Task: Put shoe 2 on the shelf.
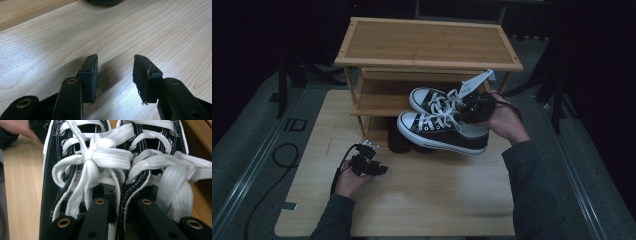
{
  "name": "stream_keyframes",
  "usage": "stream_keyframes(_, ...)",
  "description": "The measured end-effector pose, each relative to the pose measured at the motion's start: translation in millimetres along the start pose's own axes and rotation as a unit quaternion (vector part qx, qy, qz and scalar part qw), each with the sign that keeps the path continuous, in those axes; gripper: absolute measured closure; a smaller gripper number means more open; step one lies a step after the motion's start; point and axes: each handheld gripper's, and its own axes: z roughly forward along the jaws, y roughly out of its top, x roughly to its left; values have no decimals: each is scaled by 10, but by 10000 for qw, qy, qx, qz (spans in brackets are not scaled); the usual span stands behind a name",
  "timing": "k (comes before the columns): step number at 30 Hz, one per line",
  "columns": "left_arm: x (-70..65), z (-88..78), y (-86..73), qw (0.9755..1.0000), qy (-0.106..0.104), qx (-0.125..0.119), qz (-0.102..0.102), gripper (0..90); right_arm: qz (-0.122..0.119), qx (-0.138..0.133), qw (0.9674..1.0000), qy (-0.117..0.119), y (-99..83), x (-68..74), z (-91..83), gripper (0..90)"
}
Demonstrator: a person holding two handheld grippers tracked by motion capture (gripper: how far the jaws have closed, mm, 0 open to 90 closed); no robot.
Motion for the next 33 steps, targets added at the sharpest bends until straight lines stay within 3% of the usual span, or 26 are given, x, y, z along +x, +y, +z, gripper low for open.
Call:
stream_keyframes(9, -2, -13, 0, 10000, 11, -33, -9, 558, 188, 70, 9992, -331, 61, -3, 38, 849)
stream_keyframes(17, 1, -21, 0, 10000, 2, -40, -11, 559, 582, -54, 9971, -497, 117, -32, 123, 848)
stream_keyframes(21, 4, -25, 0, 10000, 8, -47, -10, 559, 877, -126, 9934, -735, 142, -65, 157, 848)
stream_keyframes(28, 2, -24, 1, 10000, 12, -41, -9, 559, 1151, -218, 9869, -1105, 152, -69, 182, 848)
stream_keyframes(33, 1, -30, 1, 10000, 3, -47, 0, 558, 1367, -343, 9785, -1505, 157, -64, 240, 848)
